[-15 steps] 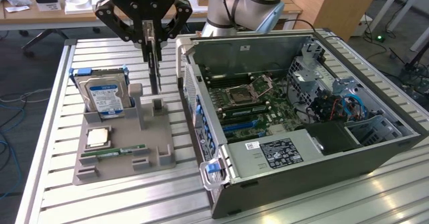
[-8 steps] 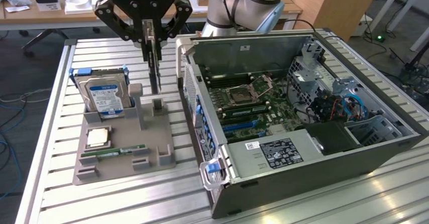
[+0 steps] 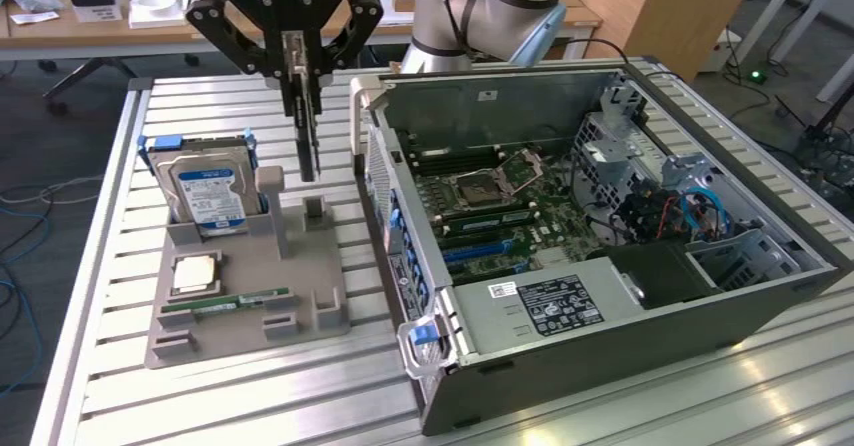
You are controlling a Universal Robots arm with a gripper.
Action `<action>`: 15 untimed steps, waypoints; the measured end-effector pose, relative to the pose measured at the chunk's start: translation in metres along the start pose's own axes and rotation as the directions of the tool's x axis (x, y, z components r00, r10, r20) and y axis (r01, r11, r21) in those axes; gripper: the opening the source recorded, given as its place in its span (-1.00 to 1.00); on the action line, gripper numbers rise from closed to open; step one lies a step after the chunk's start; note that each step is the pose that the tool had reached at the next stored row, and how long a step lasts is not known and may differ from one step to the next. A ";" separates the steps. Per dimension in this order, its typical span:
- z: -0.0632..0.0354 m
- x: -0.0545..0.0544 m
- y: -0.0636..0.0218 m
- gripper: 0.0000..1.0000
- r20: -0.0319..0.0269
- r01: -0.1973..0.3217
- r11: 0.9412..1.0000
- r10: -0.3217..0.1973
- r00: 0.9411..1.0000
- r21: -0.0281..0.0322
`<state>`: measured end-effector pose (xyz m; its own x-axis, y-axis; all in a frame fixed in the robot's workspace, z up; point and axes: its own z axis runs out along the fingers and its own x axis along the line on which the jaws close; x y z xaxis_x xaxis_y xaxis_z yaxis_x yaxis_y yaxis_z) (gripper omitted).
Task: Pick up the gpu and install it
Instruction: 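Pick up the gpu and move the gpu toward the slot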
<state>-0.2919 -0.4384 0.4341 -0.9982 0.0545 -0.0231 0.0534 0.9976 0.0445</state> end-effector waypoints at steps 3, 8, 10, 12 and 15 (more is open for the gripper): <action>-0.0001 -0.001 0.0001 -0.47 0.000 0.000 1.000 0.000 1.000 0.000; 0.0001 -0.007 0.0004 -0.47 0.000 0.000 1.000 0.000 1.000 0.000; 0.0003 -0.011 0.0006 -0.47 0.000 0.000 1.000 0.000 1.000 0.000; 0.0003 -0.015 0.0008 -0.47 0.000 0.000 1.000 0.000 1.000 0.000; 0.0005 -0.022 0.0012 -0.47 0.000 0.000 1.000 0.000 1.000 0.000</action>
<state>-0.2694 -0.4384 0.4342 -0.9983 0.0544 -0.0230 0.0534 0.9976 0.0445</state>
